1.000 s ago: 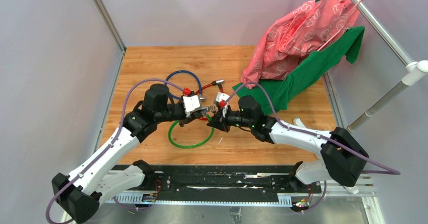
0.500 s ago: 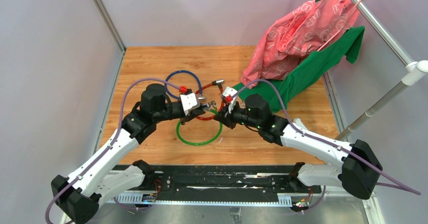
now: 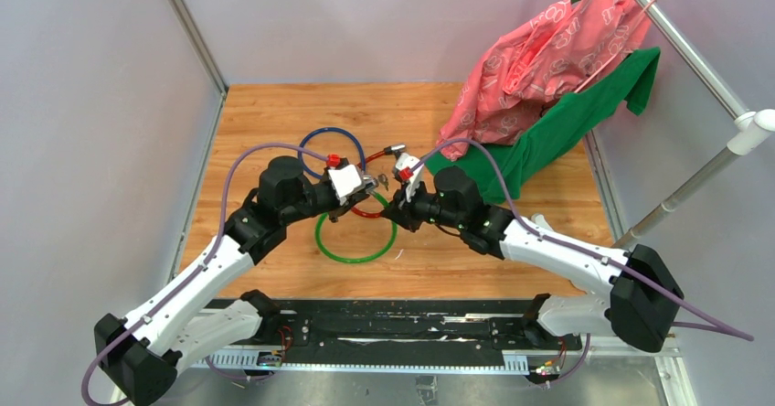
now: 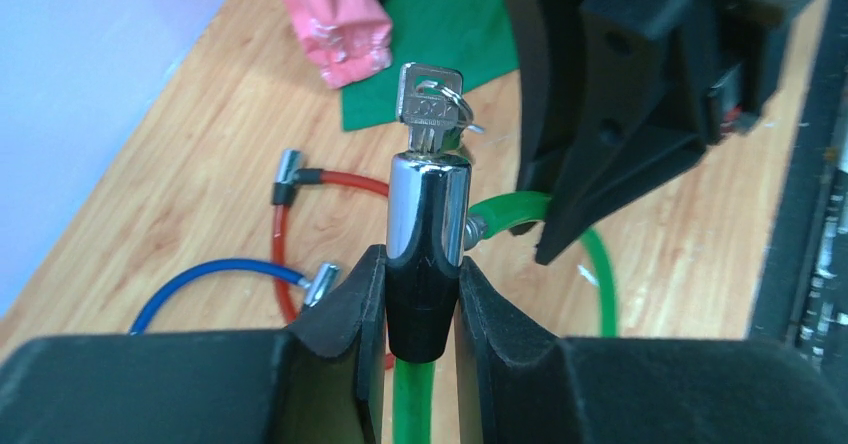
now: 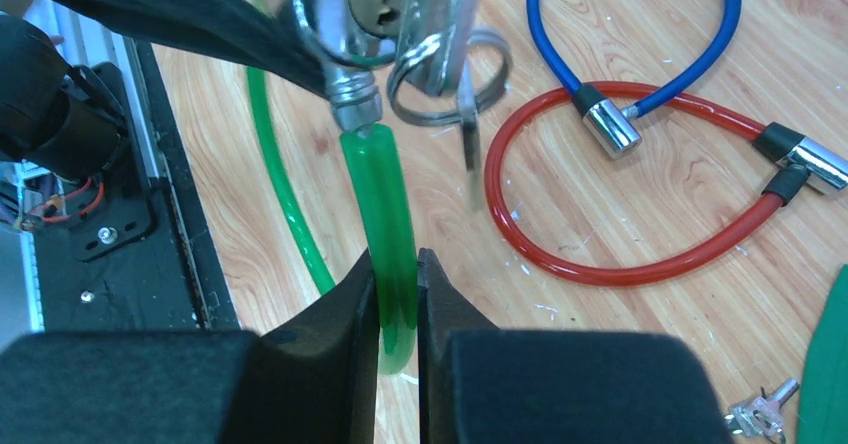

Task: Lock with the key
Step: Lock the lock.

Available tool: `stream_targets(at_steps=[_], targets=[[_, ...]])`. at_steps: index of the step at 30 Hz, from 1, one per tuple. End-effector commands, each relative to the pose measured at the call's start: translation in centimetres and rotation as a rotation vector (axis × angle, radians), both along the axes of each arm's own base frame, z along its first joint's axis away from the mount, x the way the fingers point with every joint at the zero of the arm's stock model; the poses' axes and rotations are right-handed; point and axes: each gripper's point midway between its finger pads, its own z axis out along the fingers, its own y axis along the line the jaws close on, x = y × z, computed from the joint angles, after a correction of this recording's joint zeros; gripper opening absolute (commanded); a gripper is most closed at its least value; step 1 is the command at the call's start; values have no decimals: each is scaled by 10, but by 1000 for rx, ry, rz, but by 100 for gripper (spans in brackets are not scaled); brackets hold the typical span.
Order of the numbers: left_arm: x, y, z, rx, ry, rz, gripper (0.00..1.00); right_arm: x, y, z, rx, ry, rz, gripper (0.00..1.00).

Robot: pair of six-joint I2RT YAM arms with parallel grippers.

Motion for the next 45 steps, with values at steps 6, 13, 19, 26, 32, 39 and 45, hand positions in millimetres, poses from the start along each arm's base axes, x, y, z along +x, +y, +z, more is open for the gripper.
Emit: stream_targets(at_steps=[6, 13, 19, 26, 32, 39, 45], targets=[[-16, 21, -78, 264, 80, -6, 0, -11, 22, 188, 496, -267, 73, 0], [-57, -2, -76, 182, 190, -171, 0, -3, 31, 184, 488, -275, 68, 0], [-57, -10, -77, 162, 206, -163, 0, -5, 36, 192, 505, -295, 99, 0], [-67, -5, -98, 209, 240, -184, 0, -5, 22, 206, 529, -355, 56, 0], [-67, -6, -96, 203, 228, -181, 0, -3, 24, 201, 511, -360, 54, 0], [-46, 15, -112, 326, 100, -108, 0, 8, 18, 115, 312, -335, 10, 0], [-30, 22, -113, 392, -9, -91, 0, 19, 27, 57, 258, -322, -2, 7]])
